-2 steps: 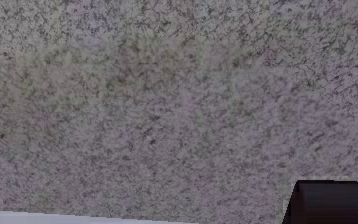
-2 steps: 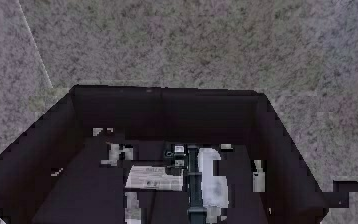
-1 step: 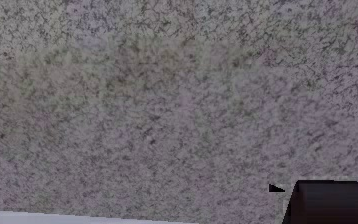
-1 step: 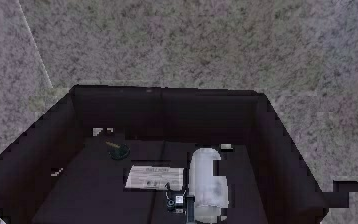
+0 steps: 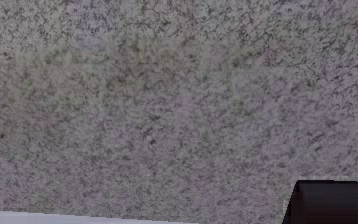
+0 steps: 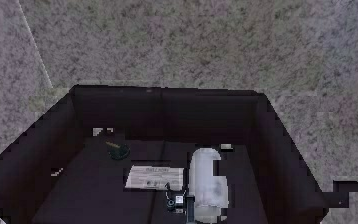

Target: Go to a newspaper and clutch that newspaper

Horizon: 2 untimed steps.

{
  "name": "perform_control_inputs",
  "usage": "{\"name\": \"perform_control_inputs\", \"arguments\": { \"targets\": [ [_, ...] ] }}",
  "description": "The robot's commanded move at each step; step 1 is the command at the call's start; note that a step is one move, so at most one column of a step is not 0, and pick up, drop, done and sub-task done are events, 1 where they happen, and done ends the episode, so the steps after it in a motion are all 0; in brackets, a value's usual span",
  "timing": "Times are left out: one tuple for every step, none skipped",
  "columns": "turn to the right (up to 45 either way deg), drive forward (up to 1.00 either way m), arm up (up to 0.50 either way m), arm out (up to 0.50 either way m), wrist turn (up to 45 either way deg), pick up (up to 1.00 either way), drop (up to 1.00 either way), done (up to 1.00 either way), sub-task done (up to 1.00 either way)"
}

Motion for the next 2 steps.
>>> {"name": "perform_control_inputs", "arguments": {
  "targets": [
    [0.0,0.0,0.1,0.0,0.0,0.0,0.0,0.0,0.0],
    [0.0,0.0,0.0,0.0,0.0,0.0,0.0,1.0,0.0]
  ]
}}
